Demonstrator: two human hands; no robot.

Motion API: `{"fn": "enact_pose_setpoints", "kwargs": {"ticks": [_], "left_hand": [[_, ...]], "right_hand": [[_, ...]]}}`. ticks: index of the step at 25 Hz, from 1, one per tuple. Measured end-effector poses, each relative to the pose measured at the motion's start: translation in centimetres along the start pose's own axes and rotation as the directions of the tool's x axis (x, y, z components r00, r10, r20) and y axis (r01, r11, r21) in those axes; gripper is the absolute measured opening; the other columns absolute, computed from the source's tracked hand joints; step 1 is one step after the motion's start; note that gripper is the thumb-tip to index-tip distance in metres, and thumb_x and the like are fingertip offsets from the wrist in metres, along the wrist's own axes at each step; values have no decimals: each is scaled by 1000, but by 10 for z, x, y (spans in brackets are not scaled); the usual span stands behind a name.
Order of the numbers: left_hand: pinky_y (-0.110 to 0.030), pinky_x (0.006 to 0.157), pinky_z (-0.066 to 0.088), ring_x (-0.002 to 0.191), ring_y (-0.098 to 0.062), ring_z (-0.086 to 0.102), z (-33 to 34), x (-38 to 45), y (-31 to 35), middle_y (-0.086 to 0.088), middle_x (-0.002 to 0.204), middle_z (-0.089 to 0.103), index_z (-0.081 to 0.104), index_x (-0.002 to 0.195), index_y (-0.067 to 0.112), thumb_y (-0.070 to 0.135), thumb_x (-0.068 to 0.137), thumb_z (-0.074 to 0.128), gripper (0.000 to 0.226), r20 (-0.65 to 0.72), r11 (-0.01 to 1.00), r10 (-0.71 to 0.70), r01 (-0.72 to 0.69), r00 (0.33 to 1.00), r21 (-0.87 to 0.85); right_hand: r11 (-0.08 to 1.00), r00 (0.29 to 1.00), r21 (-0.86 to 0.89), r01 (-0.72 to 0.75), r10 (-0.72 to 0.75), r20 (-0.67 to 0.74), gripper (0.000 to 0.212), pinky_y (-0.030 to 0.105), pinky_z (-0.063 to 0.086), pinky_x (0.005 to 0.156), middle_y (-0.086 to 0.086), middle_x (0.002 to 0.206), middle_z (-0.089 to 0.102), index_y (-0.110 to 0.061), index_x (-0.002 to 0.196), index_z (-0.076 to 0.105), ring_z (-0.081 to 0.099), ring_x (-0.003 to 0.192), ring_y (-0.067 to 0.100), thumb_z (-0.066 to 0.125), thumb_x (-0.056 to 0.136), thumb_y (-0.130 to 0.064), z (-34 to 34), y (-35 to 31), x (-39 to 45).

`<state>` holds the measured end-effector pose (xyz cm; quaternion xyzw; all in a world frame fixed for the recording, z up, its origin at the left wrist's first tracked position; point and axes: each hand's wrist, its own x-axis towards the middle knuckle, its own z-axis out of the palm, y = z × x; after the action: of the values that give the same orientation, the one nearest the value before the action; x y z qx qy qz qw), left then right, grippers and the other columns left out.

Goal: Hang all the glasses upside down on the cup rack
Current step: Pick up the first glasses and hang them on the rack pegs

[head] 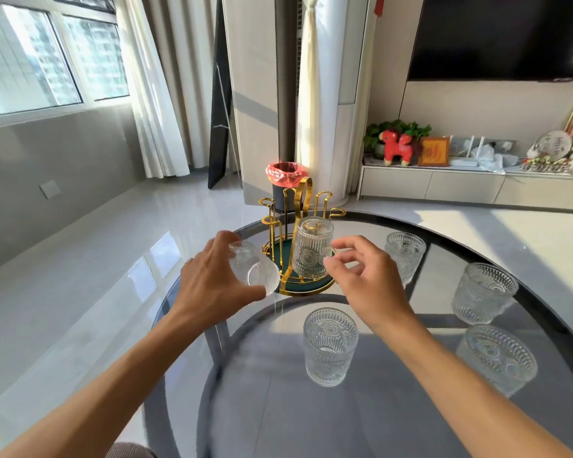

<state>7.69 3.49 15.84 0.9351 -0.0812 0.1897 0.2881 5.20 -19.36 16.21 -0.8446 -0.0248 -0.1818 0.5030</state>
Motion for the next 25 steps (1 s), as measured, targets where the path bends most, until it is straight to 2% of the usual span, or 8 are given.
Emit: {"fn": "enact_pose_setpoints", "kwargs": {"ticks": [3,5,8,11,14,16,20,25], "left_hand": [[-37,79,50,90,-14,61,-17,-7,38,10,104,58,40,114,31,63,51,75,78,-137,938,261,-284,956,-198],[-35,79,49,94,-15,60,-18,-8,58,9,105,59,41,115,29,68,56,74,78,-190,890,353,-391,916,-234],[-36,87,48,102,-16,58,-7,-2,72,7,112,57,41,119,25,57,60,82,79,-194,853,416,-456,888,-254],[-39,95,43,110,-14,53,6,15,75,8,121,55,42,124,25,58,78,66,62,-107,843,472,-484,875,-234],[-47,96,41,114,-19,53,12,55,72,3,128,60,53,125,21,53,95,43,46,-102,874,452,-463,886,-147],[-49,101,39,123,-24,50,14,91,68,-2,137,57,56,129,17,51,97,35,51,-56,910,403,-407,913,-82],[-42,112,26,139,-24,36,34,151,55,-9,151,43,51,138,14,55,98,26,63,251,895,426,-445,869,19],[-30,85,48,93,-19,56,51,178,33,-8,102,63,60,103,5,60,98,22,68,299,880,471,-468,830,-84]], "right_hand": [[834,879,351,-425,288,379,42,41,58,62,7,89,74,-31,113,57,71,69,23,62,82,-59,-2,-29,1],[674,810,488,-554,304,501,51,38,58,59,12,82,70,-28,115,59,69,63,25,63,78,-63,-4,-41,3],[544,842,643,-540,329,428,48,34,57,52,10,76,74,-23,113,64,69,58,23,72,76,-52,-12,-43,11],[604,900,679,-417,377,217,47,32,56,52,11,98,73,-26,113,61,73,65,24,75,72,-45,-26,-31,30],[827,950,528,-192,291,-109,44,31,56,52,3,105,70,-36,107,55,73,81,23,76,70,-46,-38,-18,59],[940,968,334,-69,144,-204,46,39,59,62,-3,107,69,-38,108,51,69,92,24,76,70,-47,-48,-8,82],[993,991,-89,83,-91,-95,56,44,54,79,-3,117,64,-36,120,45,63,96,27,76,75,-45,-49,20,122],[968,990,-222,119,-133,-51,60,33,42,68,-1,106,61,-32,123,44,52,81,24,78,74,-39,-24,50,146]]}}
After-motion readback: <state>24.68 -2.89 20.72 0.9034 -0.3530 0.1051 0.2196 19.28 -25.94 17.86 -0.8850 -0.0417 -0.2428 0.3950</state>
